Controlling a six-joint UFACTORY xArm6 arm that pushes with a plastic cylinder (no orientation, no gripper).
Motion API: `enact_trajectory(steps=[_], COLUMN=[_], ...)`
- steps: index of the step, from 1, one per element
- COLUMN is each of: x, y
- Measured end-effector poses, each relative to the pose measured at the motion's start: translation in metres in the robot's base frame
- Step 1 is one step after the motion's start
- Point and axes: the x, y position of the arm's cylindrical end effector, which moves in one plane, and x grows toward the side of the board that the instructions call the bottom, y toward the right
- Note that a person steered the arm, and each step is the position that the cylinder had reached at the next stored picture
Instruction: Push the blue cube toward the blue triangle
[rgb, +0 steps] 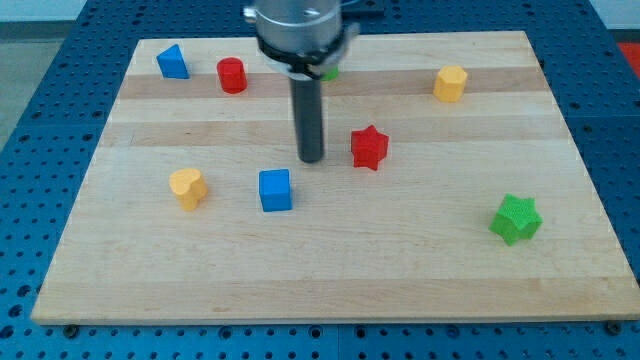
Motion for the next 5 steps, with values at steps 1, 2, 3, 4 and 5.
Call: enact_trajectory(steps=[1,2,3,4,5], x=[0.004,0.049,0.055,0.068,0.069], y=[0.001,-0.020,-0.021,-0.039,-0.060])
